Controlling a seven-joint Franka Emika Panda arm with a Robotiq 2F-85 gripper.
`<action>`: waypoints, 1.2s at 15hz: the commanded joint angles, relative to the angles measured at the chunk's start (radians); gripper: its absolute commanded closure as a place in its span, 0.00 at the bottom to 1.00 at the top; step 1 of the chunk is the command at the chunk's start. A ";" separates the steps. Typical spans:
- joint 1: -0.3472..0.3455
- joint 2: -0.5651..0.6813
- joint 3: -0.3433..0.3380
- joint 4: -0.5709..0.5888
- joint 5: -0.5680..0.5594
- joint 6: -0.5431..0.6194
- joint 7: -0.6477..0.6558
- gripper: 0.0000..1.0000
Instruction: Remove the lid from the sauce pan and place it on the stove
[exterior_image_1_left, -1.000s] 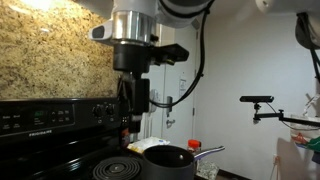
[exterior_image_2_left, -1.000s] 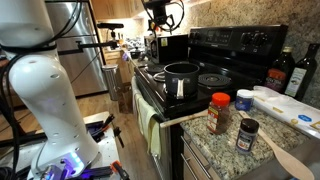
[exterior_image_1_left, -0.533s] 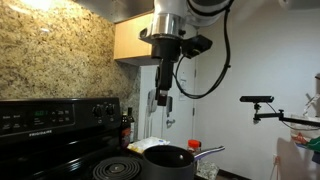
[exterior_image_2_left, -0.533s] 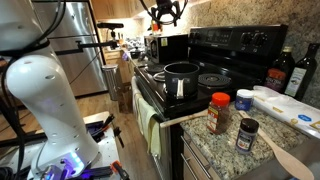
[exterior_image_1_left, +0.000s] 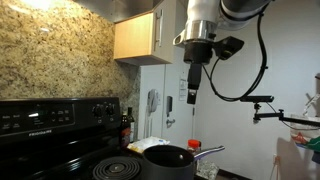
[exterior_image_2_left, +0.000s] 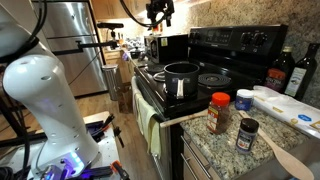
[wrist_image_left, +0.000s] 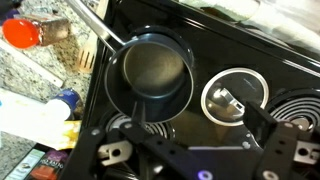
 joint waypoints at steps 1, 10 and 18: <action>-0.039 -0.071 0.021 -0.070 -0.012 0.000 0.125 0.00; -0.041 -0.057 -0.001 -0.079 0.048 -0.056 0.125 0.00; -0.042 -0.056 -0.003 -0.080 0.052 -0.060 0.124 0.00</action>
